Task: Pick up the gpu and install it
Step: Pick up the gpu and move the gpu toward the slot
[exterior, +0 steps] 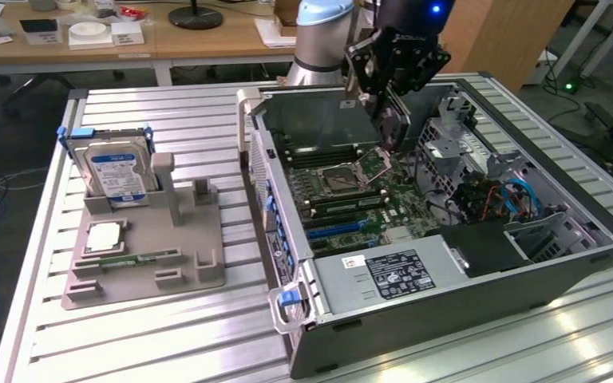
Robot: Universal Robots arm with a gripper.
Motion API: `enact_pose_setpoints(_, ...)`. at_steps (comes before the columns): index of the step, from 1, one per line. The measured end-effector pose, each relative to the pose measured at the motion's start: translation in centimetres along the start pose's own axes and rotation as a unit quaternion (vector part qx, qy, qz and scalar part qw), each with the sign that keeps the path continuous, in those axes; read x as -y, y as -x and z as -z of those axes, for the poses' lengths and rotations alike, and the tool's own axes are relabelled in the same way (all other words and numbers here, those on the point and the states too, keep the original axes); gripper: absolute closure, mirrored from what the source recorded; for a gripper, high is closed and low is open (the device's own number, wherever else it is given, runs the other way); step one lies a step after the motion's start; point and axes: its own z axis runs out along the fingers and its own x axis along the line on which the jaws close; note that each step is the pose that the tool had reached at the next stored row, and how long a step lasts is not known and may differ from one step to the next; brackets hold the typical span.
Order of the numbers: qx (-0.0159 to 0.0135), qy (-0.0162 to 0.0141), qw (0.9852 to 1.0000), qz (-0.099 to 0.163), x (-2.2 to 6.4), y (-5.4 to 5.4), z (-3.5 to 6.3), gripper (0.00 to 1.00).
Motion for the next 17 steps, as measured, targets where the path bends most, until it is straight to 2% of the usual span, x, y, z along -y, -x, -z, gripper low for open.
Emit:
enact_pose_setpoints(10,0.0,0.0,1.0,0.0,-0.16,3.9,0.0,0.72)
enact_pose_setpoints(13,0.0,-0.0001,1.0,0.0,-0.19,4.5,-0.05,0.72)
enact_pose_setpoints(17,0.0,0.0,1.0,0.0,-0.19,4.5,-0.05,0.72)
